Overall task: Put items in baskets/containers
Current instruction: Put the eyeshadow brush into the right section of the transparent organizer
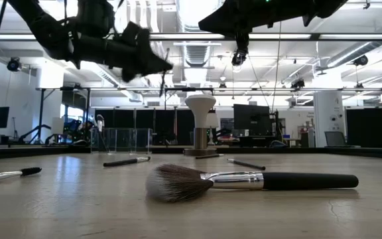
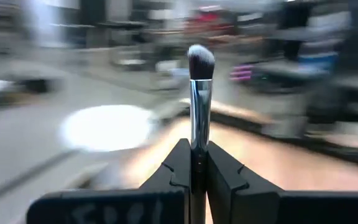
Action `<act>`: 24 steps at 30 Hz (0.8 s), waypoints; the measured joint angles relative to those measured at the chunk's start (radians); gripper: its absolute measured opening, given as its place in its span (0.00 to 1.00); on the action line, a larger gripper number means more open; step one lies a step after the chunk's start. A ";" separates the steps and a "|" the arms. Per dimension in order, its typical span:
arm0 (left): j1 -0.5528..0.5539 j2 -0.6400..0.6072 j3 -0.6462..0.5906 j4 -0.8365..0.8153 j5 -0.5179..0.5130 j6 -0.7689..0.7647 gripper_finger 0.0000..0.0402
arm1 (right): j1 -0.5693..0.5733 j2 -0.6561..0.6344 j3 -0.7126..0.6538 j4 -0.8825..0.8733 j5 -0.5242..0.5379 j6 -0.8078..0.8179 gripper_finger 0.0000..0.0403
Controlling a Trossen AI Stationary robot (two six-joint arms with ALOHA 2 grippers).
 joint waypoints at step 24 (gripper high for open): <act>0.432 0.187 0.061 -0.035 -0.063 0.068 0.05 | 0.000 0.000 0.000 0.000 0.000 0.000 0.08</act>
